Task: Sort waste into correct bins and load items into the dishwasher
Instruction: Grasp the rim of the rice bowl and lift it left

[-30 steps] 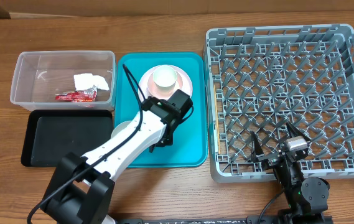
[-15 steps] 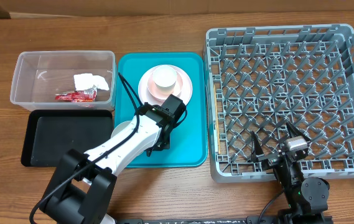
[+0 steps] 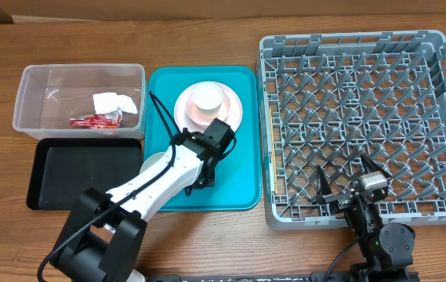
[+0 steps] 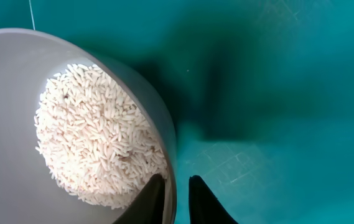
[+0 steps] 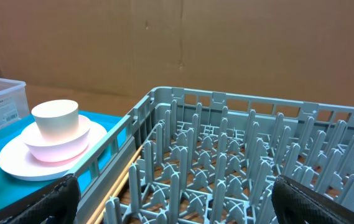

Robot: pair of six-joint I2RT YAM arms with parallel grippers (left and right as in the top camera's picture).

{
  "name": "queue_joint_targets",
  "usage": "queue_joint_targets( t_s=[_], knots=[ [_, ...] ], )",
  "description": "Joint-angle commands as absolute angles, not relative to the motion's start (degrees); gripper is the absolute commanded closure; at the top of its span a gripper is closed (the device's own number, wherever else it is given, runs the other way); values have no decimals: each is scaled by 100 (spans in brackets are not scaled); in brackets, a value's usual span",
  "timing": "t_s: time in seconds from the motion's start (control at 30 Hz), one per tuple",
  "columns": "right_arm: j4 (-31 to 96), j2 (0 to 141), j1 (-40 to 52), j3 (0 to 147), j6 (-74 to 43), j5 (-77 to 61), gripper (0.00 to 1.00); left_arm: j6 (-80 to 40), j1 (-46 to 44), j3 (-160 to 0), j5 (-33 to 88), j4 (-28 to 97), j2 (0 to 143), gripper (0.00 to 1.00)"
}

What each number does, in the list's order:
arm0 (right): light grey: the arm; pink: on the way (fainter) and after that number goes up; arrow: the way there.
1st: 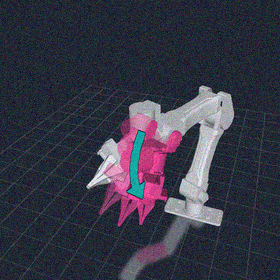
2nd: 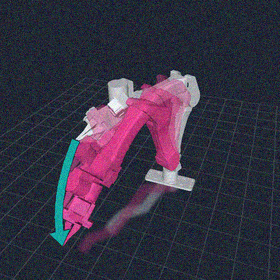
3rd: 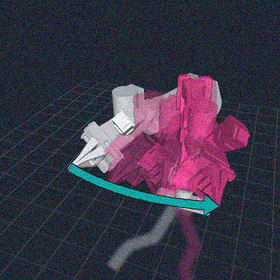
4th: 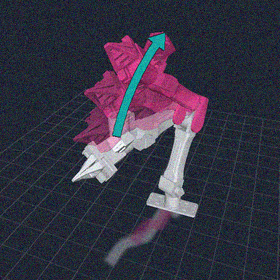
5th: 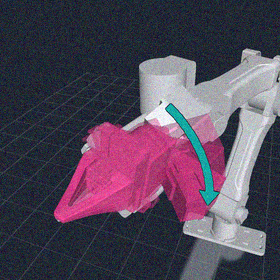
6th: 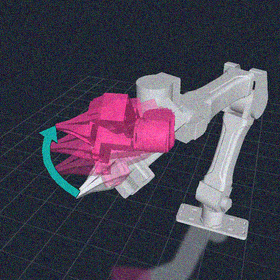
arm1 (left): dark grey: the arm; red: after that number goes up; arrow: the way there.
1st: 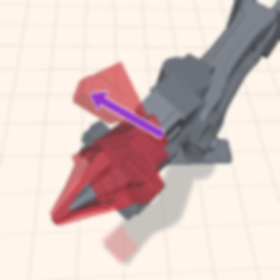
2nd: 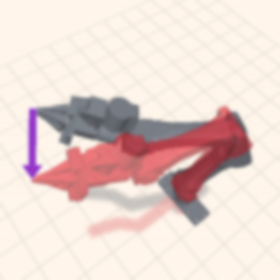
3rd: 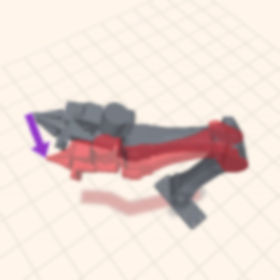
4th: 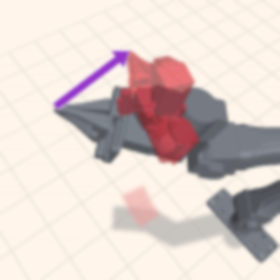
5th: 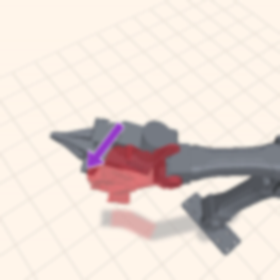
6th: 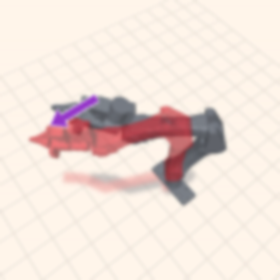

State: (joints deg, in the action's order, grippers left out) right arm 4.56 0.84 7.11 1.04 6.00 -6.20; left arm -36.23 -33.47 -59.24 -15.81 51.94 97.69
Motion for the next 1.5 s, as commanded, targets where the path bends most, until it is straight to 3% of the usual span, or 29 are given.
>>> queue_joint_targets(
  t_s=[0.0, 0.17, 0.47, 0.97, 1.23, 1.47],
  knots=[
    [423, 19, 690, 45, 602, -652, 0, -3573, -3328, -5892, -1559, 5175, 9815, 85],
    [423, 16, 690, 45, 602, -652, 0, -3573, -3330, -5892, -1540, 5177, 9815, 96],
    [423, 16, 690, 45, 602, -652, 0, -3570, -3339, -6049, -1343, 5290, 9793, 96],
    [423, 16, 690, 45, 604, -652, 0, -3400, -3197, -7334, -1103, 6722, 9107, 96],
    [423, 16, 690, 45, 602, -652, 0, -2449, -2029, -7378, 185, 6753, 8462, 96],
    [423, 16, 690, 45, 602, -652, 0, -1363, -226, -7376, 1651, 6761, 8239, 96]
  ],
)
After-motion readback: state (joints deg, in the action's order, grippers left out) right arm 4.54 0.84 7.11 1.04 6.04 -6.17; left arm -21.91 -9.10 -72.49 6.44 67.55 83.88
